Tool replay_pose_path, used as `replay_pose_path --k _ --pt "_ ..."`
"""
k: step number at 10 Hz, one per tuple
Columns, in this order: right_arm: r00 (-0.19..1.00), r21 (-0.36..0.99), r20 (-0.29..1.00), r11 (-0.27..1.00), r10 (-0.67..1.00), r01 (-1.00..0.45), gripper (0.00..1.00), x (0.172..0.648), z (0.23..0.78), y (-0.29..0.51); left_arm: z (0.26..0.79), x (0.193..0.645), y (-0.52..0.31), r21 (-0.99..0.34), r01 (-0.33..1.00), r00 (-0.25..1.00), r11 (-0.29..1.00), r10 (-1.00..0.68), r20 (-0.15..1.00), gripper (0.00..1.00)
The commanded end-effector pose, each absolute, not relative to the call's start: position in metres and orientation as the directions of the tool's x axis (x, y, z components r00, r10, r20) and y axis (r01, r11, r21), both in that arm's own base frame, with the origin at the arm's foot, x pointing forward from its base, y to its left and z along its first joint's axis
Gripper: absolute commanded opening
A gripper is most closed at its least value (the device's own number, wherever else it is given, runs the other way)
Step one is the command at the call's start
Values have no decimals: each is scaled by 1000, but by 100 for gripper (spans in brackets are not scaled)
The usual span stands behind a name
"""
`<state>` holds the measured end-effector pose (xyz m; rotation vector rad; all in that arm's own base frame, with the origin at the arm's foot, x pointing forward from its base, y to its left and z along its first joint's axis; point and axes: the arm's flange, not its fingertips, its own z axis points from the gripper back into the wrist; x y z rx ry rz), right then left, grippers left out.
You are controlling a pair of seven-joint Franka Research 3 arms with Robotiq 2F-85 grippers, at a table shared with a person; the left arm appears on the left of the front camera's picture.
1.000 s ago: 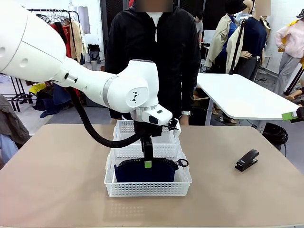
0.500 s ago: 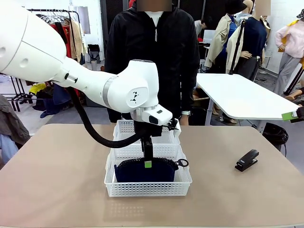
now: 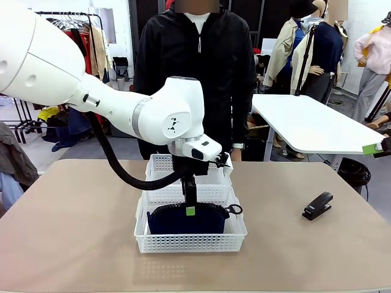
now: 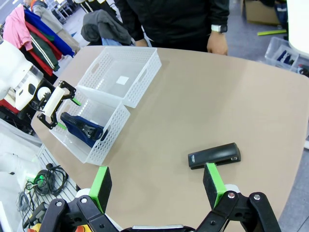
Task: Distribute items into two baskets.
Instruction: Pick up the Stapler that the person points to.
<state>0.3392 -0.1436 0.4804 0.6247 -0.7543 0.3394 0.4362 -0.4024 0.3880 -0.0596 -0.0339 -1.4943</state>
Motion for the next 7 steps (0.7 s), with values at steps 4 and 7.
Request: replay_pose_path --k 4,7 --pt "681 403 730 765 63 -502 100 340 481 -143 439 454 -368 -25 988 152 150 -967 207 100" --pt "681 403 730 765 63 -502 100 340 481 -143 469 463 -311 -44 964 261 262 -905 336 100"
